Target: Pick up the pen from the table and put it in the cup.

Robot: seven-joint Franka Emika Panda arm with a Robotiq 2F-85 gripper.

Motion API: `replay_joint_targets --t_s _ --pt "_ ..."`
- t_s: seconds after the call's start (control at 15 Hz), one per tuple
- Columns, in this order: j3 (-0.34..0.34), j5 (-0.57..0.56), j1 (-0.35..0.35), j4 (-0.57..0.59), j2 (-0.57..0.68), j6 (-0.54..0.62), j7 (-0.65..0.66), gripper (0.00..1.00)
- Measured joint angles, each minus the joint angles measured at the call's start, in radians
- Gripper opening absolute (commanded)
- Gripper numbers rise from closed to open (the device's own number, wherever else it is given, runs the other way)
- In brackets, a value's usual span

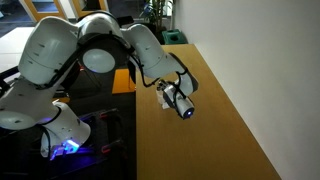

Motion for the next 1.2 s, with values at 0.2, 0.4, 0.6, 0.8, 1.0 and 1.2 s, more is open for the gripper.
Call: replay_joint_targets --t_s 0.2,0.4,0.6,0.8,1.0,1.2 --pt "-0.001 0.0 0.0 0.001 0.01 0.003 0.0 0.05" --pt "-0.022 0.003 0.016 0.002 0.019 0.007 0.0 0.05" --pt "-0.05 0.004 0.04 0.007 0.029 0.015 0.002 0.52" --pt "-0.06 0.006 0.054 0.014 0.04 0.023 0.003 0.75" --pt "-0.063 0.006 0.062 0.016 0.043 0.024 0.003 0.96" --pt "-0.063 0.013 0.07 0.016 0.038 0.024 0.003 1.0"
